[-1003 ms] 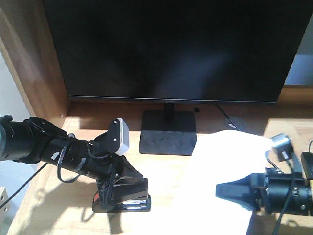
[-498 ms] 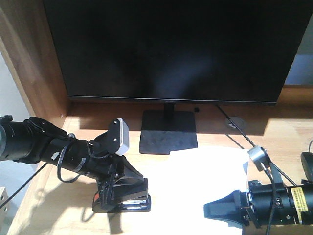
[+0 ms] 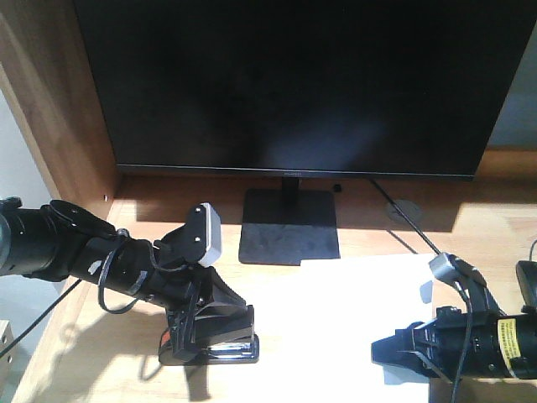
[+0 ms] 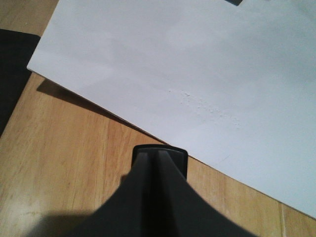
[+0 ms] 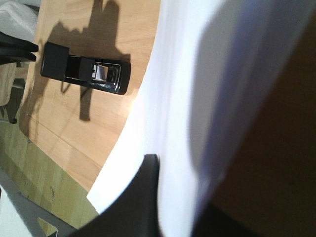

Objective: Grab stapler and paper to desk for stapling
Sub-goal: 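Slide the paper under the stapler with the right gripper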

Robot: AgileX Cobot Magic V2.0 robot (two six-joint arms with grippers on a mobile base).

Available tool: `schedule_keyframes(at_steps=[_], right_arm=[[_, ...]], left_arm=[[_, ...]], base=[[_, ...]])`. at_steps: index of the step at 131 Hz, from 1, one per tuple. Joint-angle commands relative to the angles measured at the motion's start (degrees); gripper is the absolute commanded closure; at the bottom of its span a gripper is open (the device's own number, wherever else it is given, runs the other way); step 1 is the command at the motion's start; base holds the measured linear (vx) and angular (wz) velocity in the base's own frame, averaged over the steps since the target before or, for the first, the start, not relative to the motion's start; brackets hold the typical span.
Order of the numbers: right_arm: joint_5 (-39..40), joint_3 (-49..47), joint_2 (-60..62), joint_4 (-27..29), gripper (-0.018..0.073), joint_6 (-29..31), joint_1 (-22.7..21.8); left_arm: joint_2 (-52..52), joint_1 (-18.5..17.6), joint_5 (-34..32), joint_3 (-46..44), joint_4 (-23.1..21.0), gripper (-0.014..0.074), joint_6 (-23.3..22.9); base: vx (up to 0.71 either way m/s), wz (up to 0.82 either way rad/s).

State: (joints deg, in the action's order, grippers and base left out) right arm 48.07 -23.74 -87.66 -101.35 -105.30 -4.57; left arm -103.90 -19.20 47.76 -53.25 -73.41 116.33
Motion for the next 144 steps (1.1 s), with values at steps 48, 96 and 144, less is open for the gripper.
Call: schedule_keyframes(at_steps=[48, 96, 144], right_arm=[[9.85, -3.42, 1.12, 0.2, 0.0561, 6.96, 0.0], [14.63, -3.42, 1.12, 1.7, 0.0561, 10.98, 0.0], [13.25, -3.42, -4.35, 11.01, 0.0561, 12.91, 3.87]], left_arm=[[2.33, -0.26, 2.11, -1.34, -2.56, 0.0603, 0.18], [2.33, -0.26, 2.11, -1.34, -2.56, 0.0603, 0.18], [2.33, -0.26, 2.11, -1.34, -2.56, 0.0603, 0.18]], base=[[0.0, 0.0], [0.0, 0.0], [0.0, 0.0]])
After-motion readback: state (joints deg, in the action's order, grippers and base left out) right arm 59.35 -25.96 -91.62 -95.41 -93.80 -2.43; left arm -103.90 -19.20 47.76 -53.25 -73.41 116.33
